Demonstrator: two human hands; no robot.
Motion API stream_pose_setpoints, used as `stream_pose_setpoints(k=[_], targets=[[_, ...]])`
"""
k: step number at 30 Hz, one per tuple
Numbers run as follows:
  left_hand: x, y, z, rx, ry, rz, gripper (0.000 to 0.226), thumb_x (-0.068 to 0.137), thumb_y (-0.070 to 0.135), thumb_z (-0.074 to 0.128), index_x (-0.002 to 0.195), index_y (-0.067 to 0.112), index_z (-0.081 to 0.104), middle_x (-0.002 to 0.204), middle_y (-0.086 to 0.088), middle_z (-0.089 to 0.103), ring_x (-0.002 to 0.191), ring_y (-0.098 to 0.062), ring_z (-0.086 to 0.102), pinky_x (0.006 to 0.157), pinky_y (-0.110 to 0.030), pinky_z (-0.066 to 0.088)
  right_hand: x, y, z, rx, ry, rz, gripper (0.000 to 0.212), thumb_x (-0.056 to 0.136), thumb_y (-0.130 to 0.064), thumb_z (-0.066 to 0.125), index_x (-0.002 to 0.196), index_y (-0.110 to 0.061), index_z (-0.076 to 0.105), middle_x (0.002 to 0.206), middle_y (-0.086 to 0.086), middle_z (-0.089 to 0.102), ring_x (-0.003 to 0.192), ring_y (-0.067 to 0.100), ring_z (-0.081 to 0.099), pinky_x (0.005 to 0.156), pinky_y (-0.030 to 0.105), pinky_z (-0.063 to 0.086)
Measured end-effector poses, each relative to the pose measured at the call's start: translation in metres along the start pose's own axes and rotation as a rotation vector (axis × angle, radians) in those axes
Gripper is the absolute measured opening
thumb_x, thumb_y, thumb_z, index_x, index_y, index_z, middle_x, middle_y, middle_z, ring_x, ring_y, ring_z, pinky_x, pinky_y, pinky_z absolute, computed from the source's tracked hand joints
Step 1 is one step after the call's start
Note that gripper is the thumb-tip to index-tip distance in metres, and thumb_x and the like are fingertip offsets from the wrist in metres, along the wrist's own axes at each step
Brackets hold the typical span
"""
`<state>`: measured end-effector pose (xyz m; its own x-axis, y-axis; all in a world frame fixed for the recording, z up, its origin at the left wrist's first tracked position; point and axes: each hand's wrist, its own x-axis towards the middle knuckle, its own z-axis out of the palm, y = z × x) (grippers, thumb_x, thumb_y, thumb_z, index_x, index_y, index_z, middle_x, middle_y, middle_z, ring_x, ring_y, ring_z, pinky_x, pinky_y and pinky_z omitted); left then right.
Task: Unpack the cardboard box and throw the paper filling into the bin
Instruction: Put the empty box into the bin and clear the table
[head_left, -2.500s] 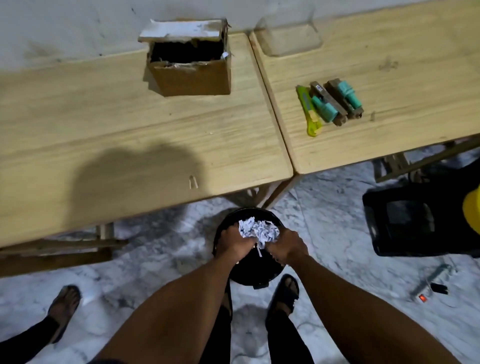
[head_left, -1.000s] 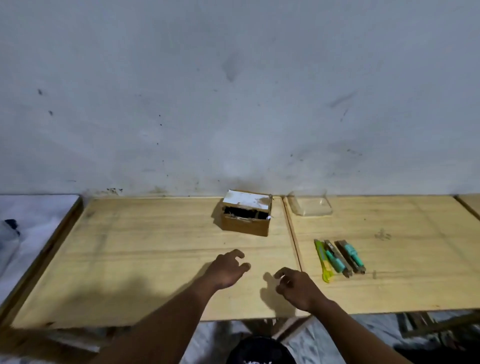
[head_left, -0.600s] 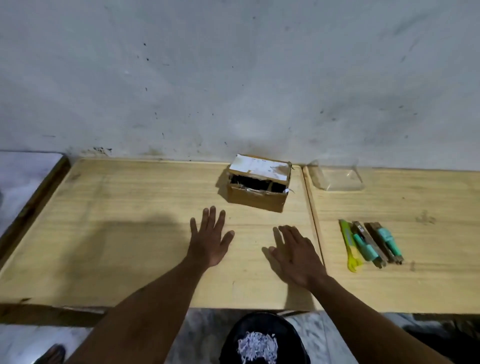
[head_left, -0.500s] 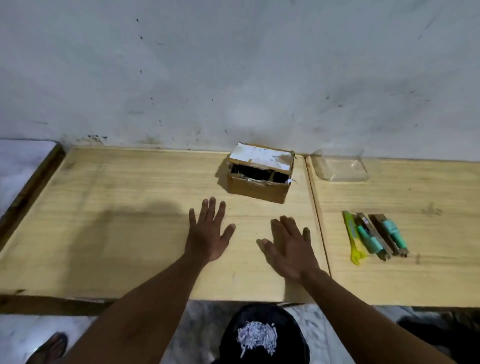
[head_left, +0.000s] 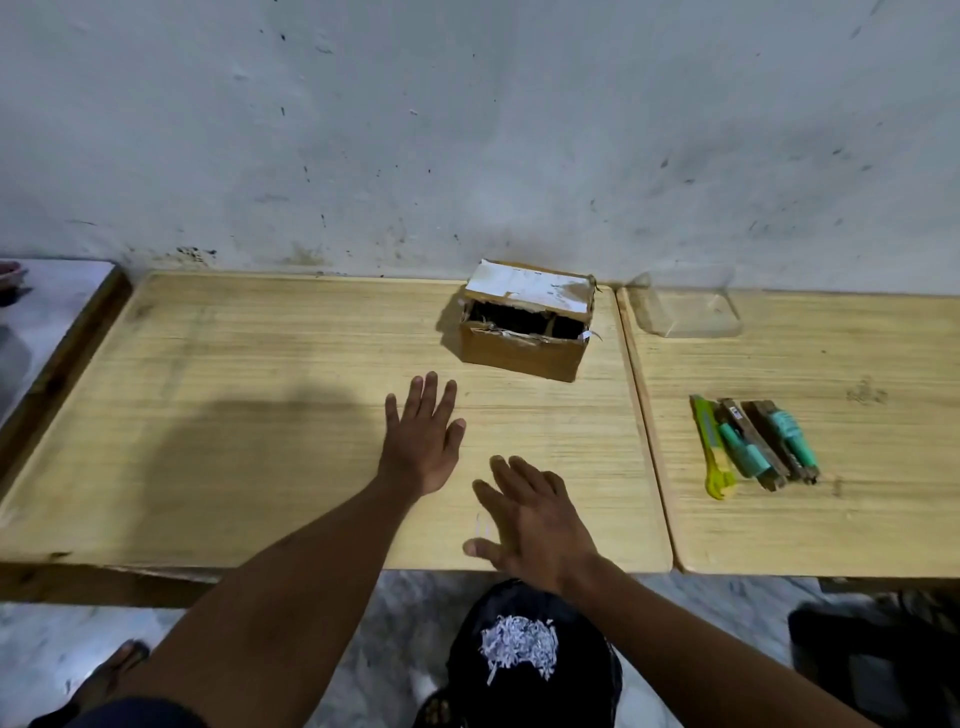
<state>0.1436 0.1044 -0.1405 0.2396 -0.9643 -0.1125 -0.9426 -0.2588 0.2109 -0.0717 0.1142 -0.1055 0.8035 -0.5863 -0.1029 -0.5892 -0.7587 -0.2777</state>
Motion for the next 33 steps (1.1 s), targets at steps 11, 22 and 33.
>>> stream_pose_setpoints(k=[11,22,33], targets=[[-0.006,-0.004,0.002,-0.014,0.007,0.024,0.070,0.093,0.054,-0.002,0.157,0.025,0.000,0.164,-0.003,-0.007,0.151,-0.023,-0.011,0.120,-0.053,-0.003,-0.010,0.016,0.025,0.214,0.316,-0.241,0.018,0.089,-0.006,0.066,0.104,-0.013,0.073,0.094,0.004,0.061,0.087,0.017,0.056,0.057,0.026,0.050],[-0.014,0.002,0.001,-0.016,-0.018,-0.008,0.070,0.095,0.054,0.004,0.157,0.020,0.009,0.165,-0.008,0.002,0.151,-0.031,-0.003,0.118,-0.058,0.002,-0.073,-0.013,0.040,0.238,0.126,-0.334,0.035,0.081,-0.003,0.051,0.109,-0.007,0.071,0.106,0.013,0.064,0.101,0.027,0.058,0.074,0.034,0.051],[-0.059,0.058,0.011,0.014,-0.132,0.106,0.066,0.099,0.053,0.014,0.157,0.022,0.004,0.164,-0.011,-0.007,0.151,-0.029,-0.010,0.116,-0.065,-0.001,-0.155,0.021,0.097,0.418,-0.291,0.536,0.028,0.088,-0.007,0.054,0.109,-0.013,0.071,0.110,0.016,0.070,0.104,0.035,0.064,0.082,0.037,0.051]])
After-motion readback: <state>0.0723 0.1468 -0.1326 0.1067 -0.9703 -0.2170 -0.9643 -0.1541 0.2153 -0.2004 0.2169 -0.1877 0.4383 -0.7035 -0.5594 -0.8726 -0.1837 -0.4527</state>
